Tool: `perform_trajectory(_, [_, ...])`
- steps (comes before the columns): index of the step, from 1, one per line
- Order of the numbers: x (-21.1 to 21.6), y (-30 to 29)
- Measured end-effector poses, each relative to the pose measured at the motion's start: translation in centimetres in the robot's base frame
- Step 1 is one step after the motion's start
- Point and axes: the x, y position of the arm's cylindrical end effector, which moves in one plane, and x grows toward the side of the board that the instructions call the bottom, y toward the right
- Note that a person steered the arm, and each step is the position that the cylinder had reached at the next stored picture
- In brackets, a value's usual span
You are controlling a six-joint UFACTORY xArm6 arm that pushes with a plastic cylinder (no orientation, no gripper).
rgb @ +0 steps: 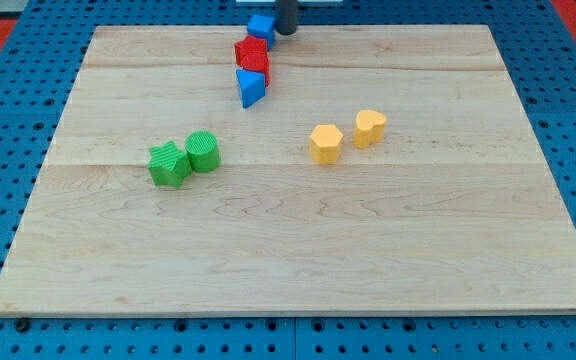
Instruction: Place the yellow and green blocks in a horizontal row
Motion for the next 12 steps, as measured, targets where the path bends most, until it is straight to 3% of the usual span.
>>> perform_trajectory(2, [-0.1,-0.6])
perform_trajectory(3, [3.3,9.1])
perform_trajectory(4, [12.2,14.0])
perform_trajectory(6, [18.9,11.2])
perform_trajectory(10, [20.9,7.7])
perform_trajectory(12, [19.4,1.9])
